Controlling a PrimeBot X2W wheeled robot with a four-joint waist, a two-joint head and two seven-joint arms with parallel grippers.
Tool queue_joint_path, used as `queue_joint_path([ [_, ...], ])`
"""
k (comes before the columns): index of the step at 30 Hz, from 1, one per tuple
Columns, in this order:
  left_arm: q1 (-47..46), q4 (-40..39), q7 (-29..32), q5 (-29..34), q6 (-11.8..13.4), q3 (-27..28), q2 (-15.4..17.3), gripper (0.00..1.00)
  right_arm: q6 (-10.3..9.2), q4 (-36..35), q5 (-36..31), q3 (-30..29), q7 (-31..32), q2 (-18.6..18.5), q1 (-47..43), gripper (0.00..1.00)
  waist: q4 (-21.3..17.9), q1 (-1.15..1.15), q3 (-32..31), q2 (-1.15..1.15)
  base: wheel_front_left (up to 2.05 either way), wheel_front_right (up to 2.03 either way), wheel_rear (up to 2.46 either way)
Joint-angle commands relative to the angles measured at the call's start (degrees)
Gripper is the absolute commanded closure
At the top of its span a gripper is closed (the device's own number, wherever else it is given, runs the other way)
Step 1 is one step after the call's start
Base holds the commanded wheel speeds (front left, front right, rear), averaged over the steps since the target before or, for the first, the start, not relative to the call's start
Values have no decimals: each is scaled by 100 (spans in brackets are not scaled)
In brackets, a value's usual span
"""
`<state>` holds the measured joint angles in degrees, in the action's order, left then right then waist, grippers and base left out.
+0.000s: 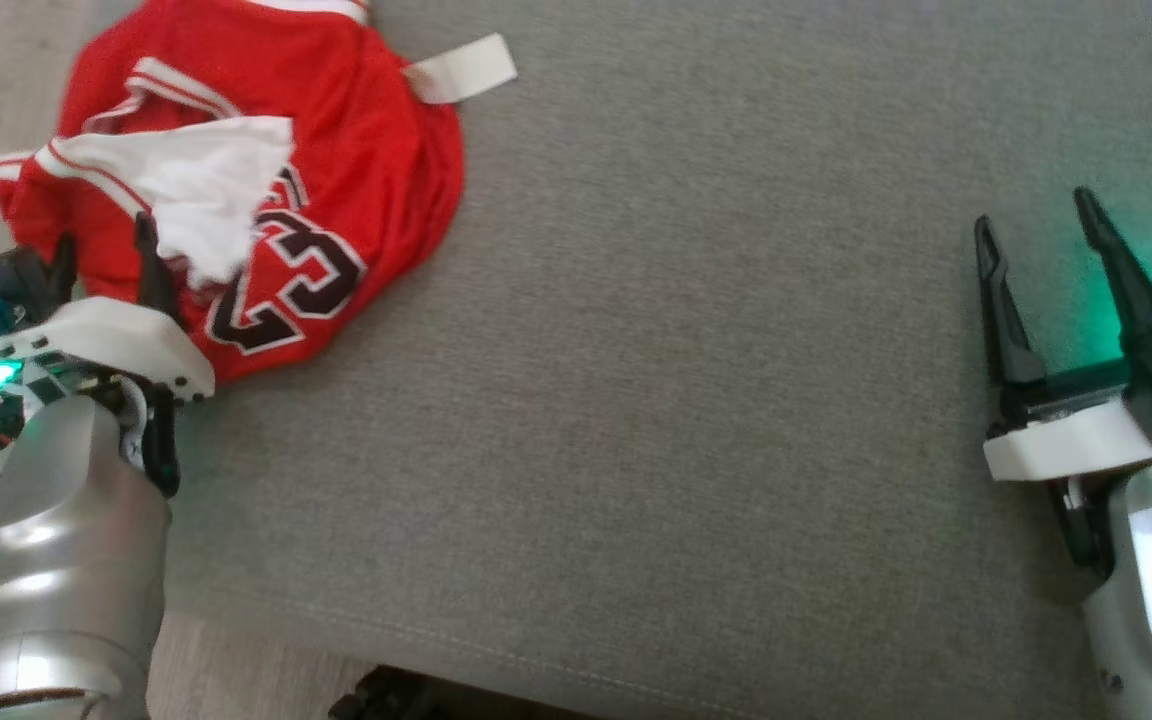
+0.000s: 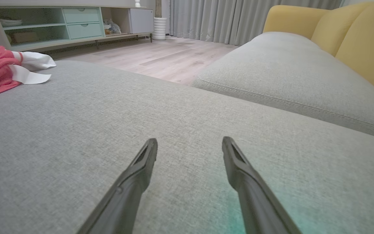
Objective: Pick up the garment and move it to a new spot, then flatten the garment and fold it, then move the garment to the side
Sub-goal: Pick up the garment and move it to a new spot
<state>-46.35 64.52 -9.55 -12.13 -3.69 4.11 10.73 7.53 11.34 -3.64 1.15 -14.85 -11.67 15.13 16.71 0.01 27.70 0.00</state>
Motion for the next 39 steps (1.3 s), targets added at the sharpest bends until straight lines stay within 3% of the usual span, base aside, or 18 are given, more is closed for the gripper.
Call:
queue_joint_path([
  [1,-140,-54,-178,-70,-60,174,332,66,-4,-32,-68,69,-15,-79,-90,0,-131,-1,139,0,0,0,0],
  [2,-168,-15,-276,-69,-89,156,332,100,-4,-31,-70,47,-15,-75,-101,0,-137,-1,144,0,0,0,0],
  [6,-219,-226,-527,114,-16,32,442,100,-4,52,-85,56,-15,17,-145,0,-154,-1,-6,0,0,0,0],
  [13,79,-2141,-543,538,24,-64,587,100,-4,246,55,323,-15,483,-176,0,-394,-1,-855,0,0,0,0],
  [15,87,-2380,-543,607,-6,-103,631,100,-4,272,85,350,-15,543,-188,0,-469,-1,-1008,0,0,0,0],
  [23,-383,-3808,-544,929,-249,-589,868,100,-4,341,319,364,-15,836,-404,0,-1379,-1,-1939,0,0,0,0],
  [29,-1307,-3972,-524,1002,-351,-1227,900,100,-4,276,565,443,-15,876,-615,0,-2280,-1,-2236,0,0,0,0],
  [34,-2187,-3669,-479,989,-369,-1629,736,100,-4,227,785,501,-15,878,-687,0,-2911,-1,-2232,0,0,0,0],
  [39,-2578,-3181,-510,1054,-252,-1828,451,100,-4,160,913,499,-15,878,-706,0,-3252,-1,-2118,0,0,0,0],
])
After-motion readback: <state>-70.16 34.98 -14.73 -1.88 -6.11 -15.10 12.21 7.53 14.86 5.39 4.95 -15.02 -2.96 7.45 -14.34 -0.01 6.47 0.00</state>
